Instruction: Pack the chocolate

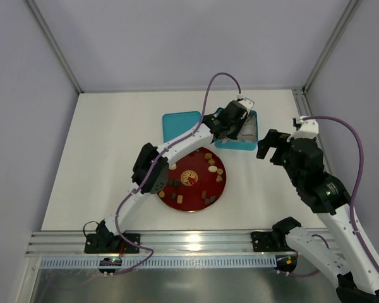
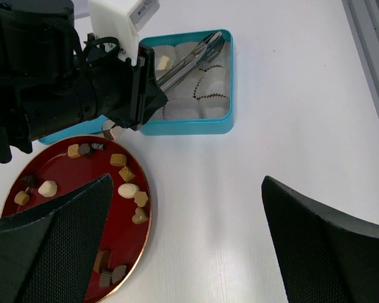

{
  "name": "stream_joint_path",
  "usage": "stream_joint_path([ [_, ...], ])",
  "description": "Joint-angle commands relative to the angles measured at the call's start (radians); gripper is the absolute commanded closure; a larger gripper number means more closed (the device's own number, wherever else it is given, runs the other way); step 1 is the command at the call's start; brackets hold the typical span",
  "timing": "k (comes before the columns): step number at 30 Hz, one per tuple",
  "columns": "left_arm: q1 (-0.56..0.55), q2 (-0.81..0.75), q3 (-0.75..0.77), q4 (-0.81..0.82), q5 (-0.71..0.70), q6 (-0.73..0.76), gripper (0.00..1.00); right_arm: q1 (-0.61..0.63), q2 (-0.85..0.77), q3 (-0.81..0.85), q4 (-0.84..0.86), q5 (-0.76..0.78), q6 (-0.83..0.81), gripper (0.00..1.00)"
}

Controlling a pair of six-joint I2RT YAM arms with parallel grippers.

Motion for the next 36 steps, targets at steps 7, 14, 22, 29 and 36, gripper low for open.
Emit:
stream_joint_path([
  [7, 0.008, 0.014, 0.046, 0.061, 0.017, -0.022, 0.73, -0.003, -0.001, 0.028, 0.007, 0.011, -0.019, 0.00],
  [14, 0.011, 0.008, 0.043, 0.058, 0.018, -0.019, 0.69, -0.005, -0.002, 0.025, 0.007, 0.008, -0.014, 0.00],
  [22, 0.012, -0.014, 0.021, 0.055, 0.013, -0.018, 0.66, -0.003, -0.002, 0.019, 0.007, 0.005, -0.016, 0.00],
  [29, 0.012, -0.028, 0.013, 0.055, 0.010, -0.016, 0.66, -0.003, -0.004, 0.018, 0.012, 0.004, -0.013, 0.00],
  [36, 0.012, -0.063, 0.001, 0.055, 0.009, -0.015, 0.66, -0.003, -0.001, 0.015, 0.018, -0.002, -0.011, 0.00],
])
